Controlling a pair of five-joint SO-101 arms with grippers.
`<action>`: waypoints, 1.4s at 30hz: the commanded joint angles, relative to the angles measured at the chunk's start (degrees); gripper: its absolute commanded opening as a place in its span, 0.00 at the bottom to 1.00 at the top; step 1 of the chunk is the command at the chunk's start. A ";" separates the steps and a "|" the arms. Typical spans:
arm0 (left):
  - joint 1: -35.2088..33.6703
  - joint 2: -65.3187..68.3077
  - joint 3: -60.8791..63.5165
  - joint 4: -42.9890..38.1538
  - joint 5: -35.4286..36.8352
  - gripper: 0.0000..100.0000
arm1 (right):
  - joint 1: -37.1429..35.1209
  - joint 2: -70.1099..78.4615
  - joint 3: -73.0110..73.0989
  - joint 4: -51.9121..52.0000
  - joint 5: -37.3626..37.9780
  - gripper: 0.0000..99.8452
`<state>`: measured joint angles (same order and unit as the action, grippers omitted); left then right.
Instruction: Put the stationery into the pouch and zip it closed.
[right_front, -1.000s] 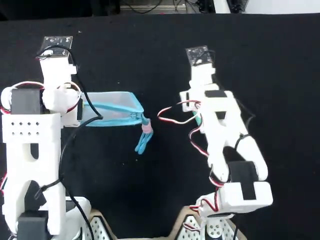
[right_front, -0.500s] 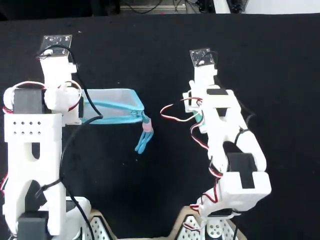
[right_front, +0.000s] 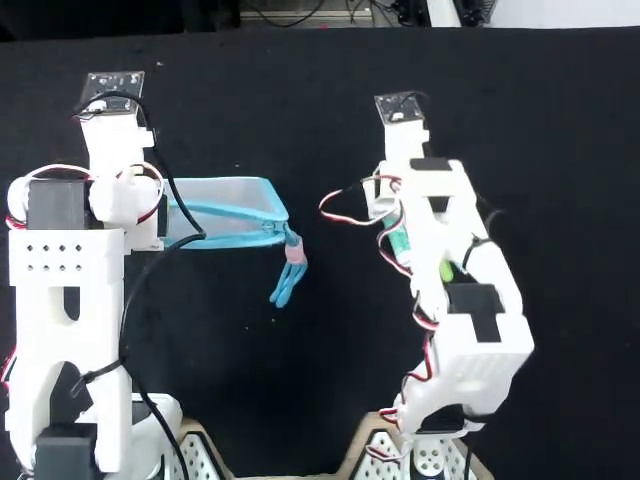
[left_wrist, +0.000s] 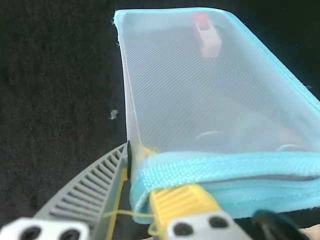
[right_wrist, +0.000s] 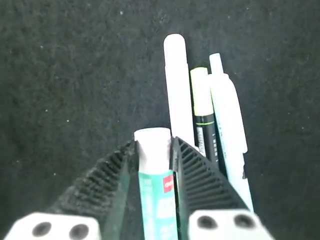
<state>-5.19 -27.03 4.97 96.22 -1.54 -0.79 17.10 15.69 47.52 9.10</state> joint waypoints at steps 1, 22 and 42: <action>0.40 -0.09 -0.13 -0.79 0.79 0.03 | -0.35 1.98 -5.58 7.03 0.00 0.10; 0.40 -0.09 0.13 -0.79 0.79 0.03 | -9.67 5.41 -10.07 24.18 2.46 0.24; 0.40 -0.09 0.04 -0.88 0.79 0.03 | -3.16 -1.01 -9.63 25.76 1.93 0.01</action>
<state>-5.19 -27.03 4.97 96.22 -1.54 -4.66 21.05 7.08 72.48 11.21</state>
